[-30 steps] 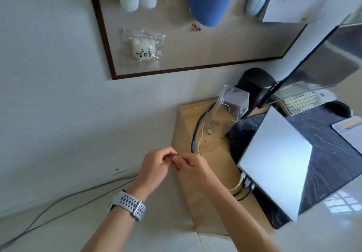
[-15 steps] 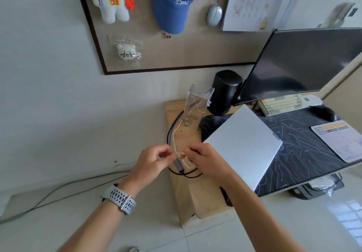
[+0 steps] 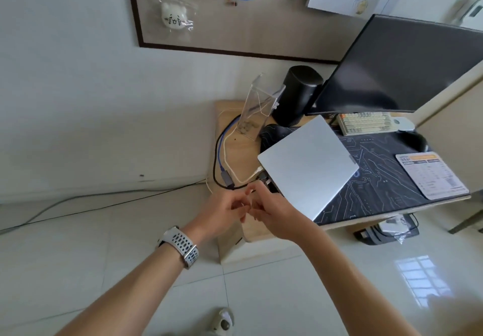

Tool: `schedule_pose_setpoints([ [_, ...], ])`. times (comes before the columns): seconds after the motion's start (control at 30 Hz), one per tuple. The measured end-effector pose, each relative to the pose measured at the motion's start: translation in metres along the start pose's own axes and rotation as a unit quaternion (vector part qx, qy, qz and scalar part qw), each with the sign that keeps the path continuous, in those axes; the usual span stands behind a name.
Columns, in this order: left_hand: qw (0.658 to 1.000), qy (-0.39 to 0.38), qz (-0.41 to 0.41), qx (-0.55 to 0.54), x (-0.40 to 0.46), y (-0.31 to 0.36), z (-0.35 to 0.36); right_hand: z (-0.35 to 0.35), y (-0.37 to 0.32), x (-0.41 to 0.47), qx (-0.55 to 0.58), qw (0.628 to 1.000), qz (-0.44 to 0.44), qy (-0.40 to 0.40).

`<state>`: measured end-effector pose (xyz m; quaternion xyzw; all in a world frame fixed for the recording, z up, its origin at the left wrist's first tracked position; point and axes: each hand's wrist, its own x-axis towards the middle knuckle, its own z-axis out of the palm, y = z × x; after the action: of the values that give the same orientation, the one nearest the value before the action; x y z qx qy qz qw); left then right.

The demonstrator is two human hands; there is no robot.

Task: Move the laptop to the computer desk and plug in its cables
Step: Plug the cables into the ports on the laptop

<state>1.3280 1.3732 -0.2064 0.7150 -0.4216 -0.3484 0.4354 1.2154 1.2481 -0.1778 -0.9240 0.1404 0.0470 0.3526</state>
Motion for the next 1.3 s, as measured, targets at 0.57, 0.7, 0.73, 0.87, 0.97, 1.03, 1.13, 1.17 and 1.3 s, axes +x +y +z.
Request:
schedule_pose_setpoints([
  [0.57,0.947,0.164,-0.067,-0.269,0.049,-0.024,0.114,-0.034,0.082,0.027,-0.12,0.992,0.012,-0.037],
  [0.7,0.899,0.26,-0.113,-0.334,0.075,-0.022,0.148,-0.043,0.113,0.034,-0.099,0.994,0.001,-0.035],
  [0.73,0.875,0.297,-0.134,-0.358,0.083,-0.024,0.156,-0.046,0.121,0.035,-0.089,0.996,0.002,-0.024],
  [0.87,0.741,0.418,-0.203,-0.484,0.111,-0.033,0.176,-0.056,0.148,0.044,-0.052,0.998,0.034,0.019],
  [0.97,0.705,0.468,-0.229,-0.481,0.128,-0.035,0.183,-0.053,0.162,0.052,-0.077,0.995,0.034,0.047],
  [1.03,0.71,0.478,-0.235,-0.461,0.136,-0.033,0.185,-0.049,0.17,0.056,-0.097,0.993,0.021,0.068],
  [1.13,0.695,0.482,-0.245,-0.474,0.145,-0.033,0.186,-0.044,0.178,0.062,-0.166,0.983,-0.017,0.074],
  [1.17,0.686,0.481,-0.244,-0.488,0.147,-0.034,0.187,-0.043,0.178,0.064,-0.19,0.979,-0.032,0.071],
  [1.3,0.68,0.476,-0.231,-0.508,0.15,-0.038,0.187,-0.05,0.178,0.077,-0.24,0.967,-0.061,0.059],
])
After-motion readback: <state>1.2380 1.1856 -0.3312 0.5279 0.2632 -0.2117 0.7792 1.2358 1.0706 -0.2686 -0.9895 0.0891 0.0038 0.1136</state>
